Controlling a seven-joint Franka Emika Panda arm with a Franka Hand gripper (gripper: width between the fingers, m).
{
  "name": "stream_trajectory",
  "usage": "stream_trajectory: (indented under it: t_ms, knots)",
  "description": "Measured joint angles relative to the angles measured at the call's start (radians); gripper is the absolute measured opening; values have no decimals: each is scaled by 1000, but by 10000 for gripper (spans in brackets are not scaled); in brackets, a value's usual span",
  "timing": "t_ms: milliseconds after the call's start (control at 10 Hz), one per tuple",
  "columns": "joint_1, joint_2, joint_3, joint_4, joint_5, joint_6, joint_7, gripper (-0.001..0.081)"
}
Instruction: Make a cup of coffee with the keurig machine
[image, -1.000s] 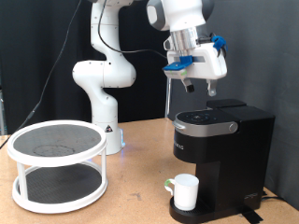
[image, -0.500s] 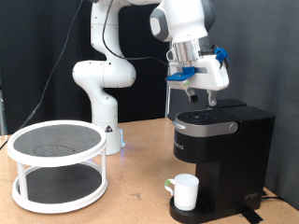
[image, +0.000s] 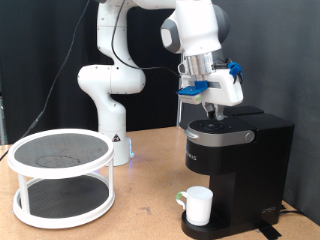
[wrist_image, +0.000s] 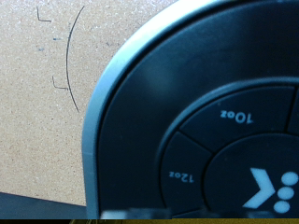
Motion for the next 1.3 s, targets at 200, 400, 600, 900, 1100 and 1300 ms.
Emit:
stream_trajectory:
  t_ms: [200,400,600,900,1100,1300]
  knots:
    - [4,-7,0,-9,22,4,-17,13]
    - [8,-15,0,-25,33,4,-32,5]
    - [12,-24,2,-46,33,4,-35,5]
    - [13,-28,3,-67,33,11,-35,5]
    - [13,-28,3,-73,33,16,-35,5]
    - [13,-28,3,-76,33,17,-33,5]
